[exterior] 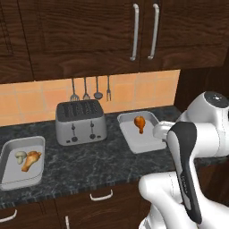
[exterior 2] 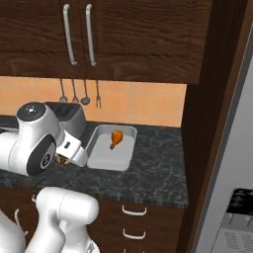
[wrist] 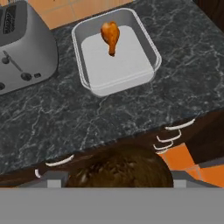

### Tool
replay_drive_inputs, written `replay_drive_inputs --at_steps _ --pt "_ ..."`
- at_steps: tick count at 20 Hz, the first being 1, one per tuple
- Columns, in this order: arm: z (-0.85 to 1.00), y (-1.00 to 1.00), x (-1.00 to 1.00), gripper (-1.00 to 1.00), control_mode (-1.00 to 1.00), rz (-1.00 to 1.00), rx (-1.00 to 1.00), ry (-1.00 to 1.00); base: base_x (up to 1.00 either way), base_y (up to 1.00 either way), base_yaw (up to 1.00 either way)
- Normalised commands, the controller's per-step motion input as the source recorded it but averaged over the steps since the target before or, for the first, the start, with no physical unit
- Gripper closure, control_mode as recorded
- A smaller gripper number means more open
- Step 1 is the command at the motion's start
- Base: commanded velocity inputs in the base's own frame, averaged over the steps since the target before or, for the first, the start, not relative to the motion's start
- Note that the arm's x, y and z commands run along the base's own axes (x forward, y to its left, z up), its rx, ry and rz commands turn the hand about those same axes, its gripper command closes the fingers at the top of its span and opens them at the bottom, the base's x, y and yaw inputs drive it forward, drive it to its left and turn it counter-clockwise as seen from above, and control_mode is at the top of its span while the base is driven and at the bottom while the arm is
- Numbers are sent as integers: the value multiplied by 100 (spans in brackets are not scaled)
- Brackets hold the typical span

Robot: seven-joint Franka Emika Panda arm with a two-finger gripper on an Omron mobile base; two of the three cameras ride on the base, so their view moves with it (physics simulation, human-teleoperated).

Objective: Place one mushroom and one chicken drumstick in each tupperware on the nearby counter, to pack two identical lunches.

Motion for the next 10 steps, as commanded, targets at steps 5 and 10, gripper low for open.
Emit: replay_drive_inputs --at_steps 5,10 --pt "0 0 0 100 100 0 0 0 45 3 0" --pt "-12 1 68 100 -100 0 0 -2 0 0 0"
